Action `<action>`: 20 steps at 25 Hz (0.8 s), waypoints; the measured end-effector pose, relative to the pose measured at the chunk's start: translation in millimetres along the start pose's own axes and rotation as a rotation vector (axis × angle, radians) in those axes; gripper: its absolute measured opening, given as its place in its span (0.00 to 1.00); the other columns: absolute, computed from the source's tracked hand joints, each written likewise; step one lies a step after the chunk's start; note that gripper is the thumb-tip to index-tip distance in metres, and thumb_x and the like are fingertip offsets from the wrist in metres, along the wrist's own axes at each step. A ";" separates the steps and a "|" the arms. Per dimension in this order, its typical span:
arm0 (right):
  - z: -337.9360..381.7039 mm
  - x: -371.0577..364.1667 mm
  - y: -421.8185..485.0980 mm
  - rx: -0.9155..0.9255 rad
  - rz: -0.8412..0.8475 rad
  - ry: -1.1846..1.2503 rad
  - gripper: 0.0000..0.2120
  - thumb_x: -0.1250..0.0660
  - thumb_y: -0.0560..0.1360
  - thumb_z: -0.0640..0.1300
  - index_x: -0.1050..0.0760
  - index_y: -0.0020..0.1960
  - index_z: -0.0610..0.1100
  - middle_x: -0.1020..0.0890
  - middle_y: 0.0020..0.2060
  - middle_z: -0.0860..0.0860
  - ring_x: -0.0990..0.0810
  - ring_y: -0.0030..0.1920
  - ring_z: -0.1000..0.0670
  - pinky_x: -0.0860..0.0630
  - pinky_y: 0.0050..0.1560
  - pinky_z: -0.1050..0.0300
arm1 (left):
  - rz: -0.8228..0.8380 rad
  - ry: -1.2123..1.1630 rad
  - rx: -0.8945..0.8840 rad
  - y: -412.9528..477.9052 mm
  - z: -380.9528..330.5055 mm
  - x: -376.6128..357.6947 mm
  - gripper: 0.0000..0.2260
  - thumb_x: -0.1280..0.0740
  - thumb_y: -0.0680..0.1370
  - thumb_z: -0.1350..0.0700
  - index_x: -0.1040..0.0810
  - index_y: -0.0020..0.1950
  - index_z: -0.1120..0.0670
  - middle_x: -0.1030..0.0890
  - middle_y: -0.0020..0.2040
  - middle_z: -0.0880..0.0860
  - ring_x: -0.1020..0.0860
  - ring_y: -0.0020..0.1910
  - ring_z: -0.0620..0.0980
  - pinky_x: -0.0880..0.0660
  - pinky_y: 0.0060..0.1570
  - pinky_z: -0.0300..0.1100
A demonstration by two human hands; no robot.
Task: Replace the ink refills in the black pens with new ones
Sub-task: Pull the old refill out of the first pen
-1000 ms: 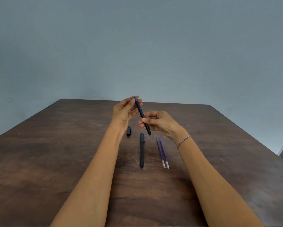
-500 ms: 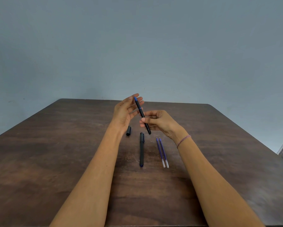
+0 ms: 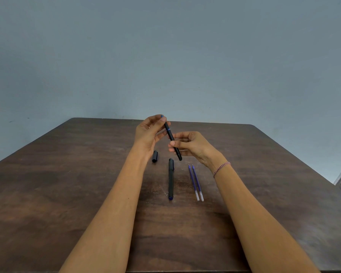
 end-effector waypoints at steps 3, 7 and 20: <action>0.7 0.7 0.0 0.000 -0.005 0.001 0.10 0.29 0.72 0.34 0.23 0.52 0.41 0.15 0.38 0.47 0.15 0.38 0.52 0.19 0.41 0.62 | 0.058 -0.053 0.035 0.0 -1.4 -0.8 0.09 0.38 0.79 0.57 0.21 0.54 0.58 0.17 0.49 0.55 0.18 0.49 0.50 0.20 0.49 0.43; -0.4 1.3 0.8 -0.002 -0.006 -0.011 0.11 0.29 0.72 0.34 0.23 0.53 0.41 0.14 0.38 0.47 0.15 0.39 0.52 0.19 0.43 0.61 | 0.106 -0.038 0.042 -0.3 -0.7 -1.3 0.11 0.42 0.81 0.61 0.24 0.60 0.60 0.16 0.49 0.56 0.18 0.51 0.52 0.21 0.52 0.44; -2.2 2.0 2.6 0.009 0.000 -0.026 0.12 0.28 0.71 0.35 0.23 0.54 0.41 0.15 0.41 0.46 0.15 0.40 0.51 0.18 0.46 0.59 | 0.100 -0.029 0.021 -2.3 -2.9 -2.4 0.07 0.37 0.79 0.59 0.22 0.54 0.56 0.17 0.48 0.55 0.17 0.48 0.50 0.20 0.48 0.42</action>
Point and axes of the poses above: each hand's wrist, its own y-axis towards the middle knuckle, its own x-axis out of the back of the hand, z = x × y, the point moved 2 cm from there along y, towards the middle knuckle
